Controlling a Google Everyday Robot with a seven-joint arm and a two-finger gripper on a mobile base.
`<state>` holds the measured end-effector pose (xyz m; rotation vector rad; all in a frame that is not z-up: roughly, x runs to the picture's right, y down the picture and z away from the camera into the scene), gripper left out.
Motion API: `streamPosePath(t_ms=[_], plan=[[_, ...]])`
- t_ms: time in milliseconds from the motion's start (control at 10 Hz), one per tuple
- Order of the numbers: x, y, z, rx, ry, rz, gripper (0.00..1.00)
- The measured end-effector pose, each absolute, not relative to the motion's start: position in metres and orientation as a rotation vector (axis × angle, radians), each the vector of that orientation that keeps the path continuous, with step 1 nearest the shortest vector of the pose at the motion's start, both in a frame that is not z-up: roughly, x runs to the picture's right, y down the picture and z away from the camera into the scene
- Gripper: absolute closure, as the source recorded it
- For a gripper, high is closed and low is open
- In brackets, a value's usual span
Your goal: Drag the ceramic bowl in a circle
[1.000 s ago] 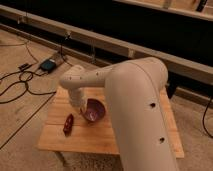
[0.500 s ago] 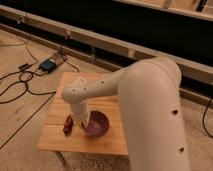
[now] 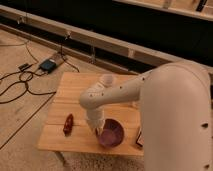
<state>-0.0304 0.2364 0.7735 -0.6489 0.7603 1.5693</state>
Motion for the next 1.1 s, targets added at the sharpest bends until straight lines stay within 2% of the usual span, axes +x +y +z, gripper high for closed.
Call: streamPosePath(t_ms=[500,800,1100], plan=[[0.036,0.181,0.801,-0.537,0.789,1.607,1.00],[0.029,0.145,0.825,-0.515,0.747,1.556,1.00],[-0.011,0.121,0.843,-0.529,0.668,1.477,1.00]])
